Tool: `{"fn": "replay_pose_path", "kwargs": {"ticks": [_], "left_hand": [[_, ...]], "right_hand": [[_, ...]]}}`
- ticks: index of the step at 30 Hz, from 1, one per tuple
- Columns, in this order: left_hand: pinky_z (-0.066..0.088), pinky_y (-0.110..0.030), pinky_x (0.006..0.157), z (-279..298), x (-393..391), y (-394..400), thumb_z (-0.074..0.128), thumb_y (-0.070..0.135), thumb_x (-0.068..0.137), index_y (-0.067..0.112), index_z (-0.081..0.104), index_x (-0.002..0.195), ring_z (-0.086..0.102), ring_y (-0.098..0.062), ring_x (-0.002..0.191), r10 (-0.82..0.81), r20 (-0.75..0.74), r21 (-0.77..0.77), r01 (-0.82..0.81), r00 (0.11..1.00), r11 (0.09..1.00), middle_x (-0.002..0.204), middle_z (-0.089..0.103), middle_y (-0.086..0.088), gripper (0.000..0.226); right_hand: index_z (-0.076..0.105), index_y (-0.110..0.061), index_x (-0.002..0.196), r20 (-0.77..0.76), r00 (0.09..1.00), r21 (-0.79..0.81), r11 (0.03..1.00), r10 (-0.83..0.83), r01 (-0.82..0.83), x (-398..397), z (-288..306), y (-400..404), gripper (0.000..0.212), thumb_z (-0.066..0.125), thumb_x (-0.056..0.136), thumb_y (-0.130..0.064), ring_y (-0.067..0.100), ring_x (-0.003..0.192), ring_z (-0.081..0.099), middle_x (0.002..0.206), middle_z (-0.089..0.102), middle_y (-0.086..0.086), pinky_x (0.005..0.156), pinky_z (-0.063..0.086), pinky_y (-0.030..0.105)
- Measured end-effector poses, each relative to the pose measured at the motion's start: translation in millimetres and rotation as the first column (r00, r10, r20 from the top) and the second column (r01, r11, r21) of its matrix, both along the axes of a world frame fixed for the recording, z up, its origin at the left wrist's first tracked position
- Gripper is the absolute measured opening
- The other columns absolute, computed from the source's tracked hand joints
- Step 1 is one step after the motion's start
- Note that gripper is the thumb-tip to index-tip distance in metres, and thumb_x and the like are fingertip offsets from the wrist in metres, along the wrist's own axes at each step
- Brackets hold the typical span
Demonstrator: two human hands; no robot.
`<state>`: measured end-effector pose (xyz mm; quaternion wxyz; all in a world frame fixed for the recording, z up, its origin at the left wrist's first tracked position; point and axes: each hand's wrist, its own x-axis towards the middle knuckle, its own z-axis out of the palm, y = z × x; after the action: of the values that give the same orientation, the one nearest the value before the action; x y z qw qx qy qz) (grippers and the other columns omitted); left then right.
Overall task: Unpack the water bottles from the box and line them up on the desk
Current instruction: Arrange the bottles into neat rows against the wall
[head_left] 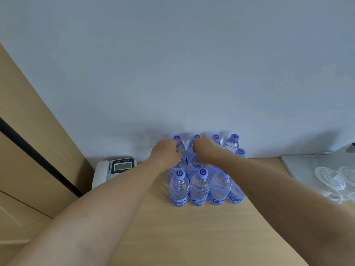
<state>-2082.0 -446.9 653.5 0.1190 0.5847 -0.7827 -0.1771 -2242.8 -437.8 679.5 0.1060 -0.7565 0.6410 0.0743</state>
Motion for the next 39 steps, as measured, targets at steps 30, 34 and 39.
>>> {"fn": "replay_pose_path", "kwargs": {"ticks": [30,34,39], "left_hand": [[0.05,-0.04,0.087,5,-71,0,0.052,0.03,0.094,0.012,0.065,0.116,0.059,-0.029,0.099,-0.005,0.023,-0.071,0.007,1.0,0.997,0.109,0.063,-0.011,0.032],[0.05,-0.04,0.085,4,-70,1,0.052,0.03,0.094,0.013,0.066,0.115,0.059,-0.03,0.099,-0.007,0.024,-0.081,0.009,1.0,0.997,0.107,0.062,-0.011,0.031],[0.049,-0.04,0.087,5,-73,1,0.051,0.031,0.095,0.014,0.065,0.114,0.057,-0.03,0.099,-0.015,0.02,-0.08,0.017,1.0,0.997,0.107,0.06,-0.011,0.029]], "right_hand": [[0.067,-0.001,0.115,0.079,0.997,-0.012,1.0,-0.02,0.021,-76,-3,6,0.04,0.055,0.078,0.003,0.031,0.11,0.061,0.121,0.064,0.019,0.083,0.054,0.047],[0.069,-0.003,0.097,0.078,0.996,0.018,0.999,-0.039,0.038,-79,-6,1,0.034,0.076,0.074,-0.027,0.027,0.094,0.064,0.093,0.067,0.011,0.071,0.056,0.038],[0.029,-0.016,0.056,0.072,0.994,-0.03,0.996,-0.08,0.082,-75,-5,5,0.049,0.072,0.077,-0.024,0.014,0.051,0.033,0.057,0.032,0.0,0.041,0.025,0.025]]}}
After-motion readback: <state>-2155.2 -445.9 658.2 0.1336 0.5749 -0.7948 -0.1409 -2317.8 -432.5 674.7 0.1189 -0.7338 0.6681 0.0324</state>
